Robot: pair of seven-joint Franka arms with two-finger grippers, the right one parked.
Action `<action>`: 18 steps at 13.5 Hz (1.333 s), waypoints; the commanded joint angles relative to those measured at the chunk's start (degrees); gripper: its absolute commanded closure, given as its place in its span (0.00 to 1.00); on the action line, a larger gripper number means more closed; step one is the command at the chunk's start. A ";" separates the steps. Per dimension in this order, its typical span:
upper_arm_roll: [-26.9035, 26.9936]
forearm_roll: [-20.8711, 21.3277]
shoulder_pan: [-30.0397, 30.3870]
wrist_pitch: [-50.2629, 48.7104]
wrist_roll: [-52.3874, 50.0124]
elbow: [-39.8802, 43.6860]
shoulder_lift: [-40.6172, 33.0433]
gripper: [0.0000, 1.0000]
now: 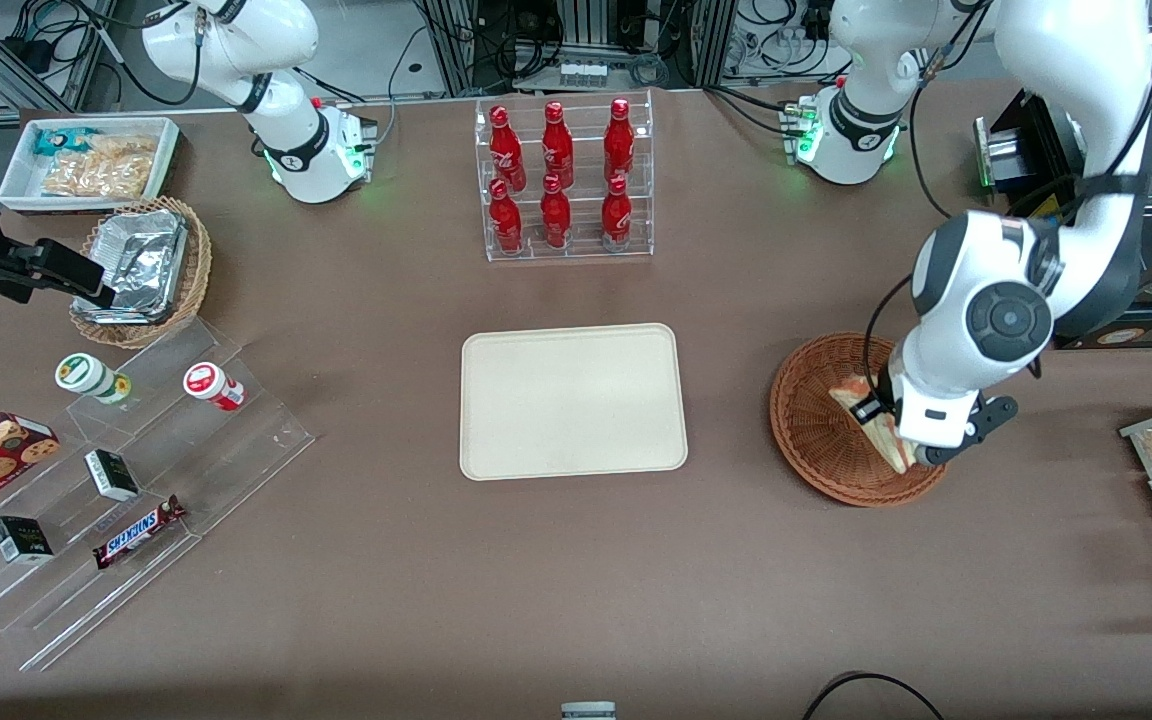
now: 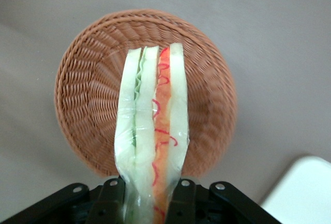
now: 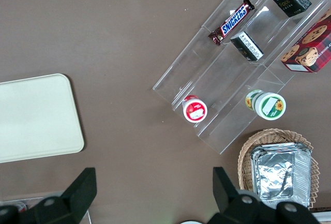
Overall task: Place sandwich from basket to tray
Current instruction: 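Lift the sandwich and carry it over the cream tray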
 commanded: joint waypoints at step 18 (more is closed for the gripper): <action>-2.92 0.75 -33.20 9.87 -4.11 19.34 25.25 0.93</action>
